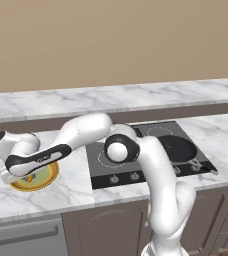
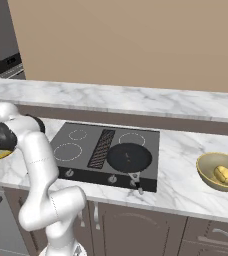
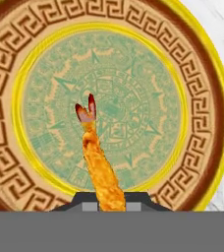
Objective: Place the shrimp on the plate and place the potato on the same plate.
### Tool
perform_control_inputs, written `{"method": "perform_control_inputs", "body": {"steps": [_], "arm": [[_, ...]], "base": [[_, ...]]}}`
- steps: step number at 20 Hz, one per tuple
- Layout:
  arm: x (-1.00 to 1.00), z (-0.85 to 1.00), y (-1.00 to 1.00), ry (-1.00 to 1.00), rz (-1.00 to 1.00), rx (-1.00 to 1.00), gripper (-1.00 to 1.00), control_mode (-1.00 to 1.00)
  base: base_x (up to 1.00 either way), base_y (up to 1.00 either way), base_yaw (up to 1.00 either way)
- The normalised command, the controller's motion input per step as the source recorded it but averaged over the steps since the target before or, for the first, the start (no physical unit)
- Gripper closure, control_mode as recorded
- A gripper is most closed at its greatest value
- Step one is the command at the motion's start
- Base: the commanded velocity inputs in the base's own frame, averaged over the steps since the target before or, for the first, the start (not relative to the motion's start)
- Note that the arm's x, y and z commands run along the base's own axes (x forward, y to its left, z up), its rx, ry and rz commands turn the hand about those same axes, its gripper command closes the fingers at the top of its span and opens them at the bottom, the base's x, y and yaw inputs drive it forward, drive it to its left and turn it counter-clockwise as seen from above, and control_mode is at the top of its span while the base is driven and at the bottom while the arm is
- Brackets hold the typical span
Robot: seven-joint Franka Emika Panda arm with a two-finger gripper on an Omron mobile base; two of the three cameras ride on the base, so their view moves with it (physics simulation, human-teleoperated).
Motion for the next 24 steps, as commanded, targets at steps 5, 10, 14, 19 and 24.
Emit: {"method": "perform_control_inputs", "body": {"steps": [5, 10, 14, 19, 24], "arm": [[0.05, -0.34, 0.0, -0.02, 0.0, 0.0, 1.0, -1.0], [0.22, -0.21, 0.01, 0.0, 0.0, 0.01, -1.0, -1.0], [0.17, -0.05, 0.02, 0.0, 0.0, 0.0, -1.0, -1.0], [0.01, 0.2, 0.0, 0.0, 0.0, 0.0, -1.0, -1.0], [-0.2, 0.65, -0.38, -0.05, -0.01, 0.0, -1.0, -1.0]], "base": [[0.0, 0.0, 0.0], [0.0, 0.0, 0.0], [0.0, 0.0, 0.0], [0.0, 0.0, 0.0], [0.0, 0.0, 0.0]]}}
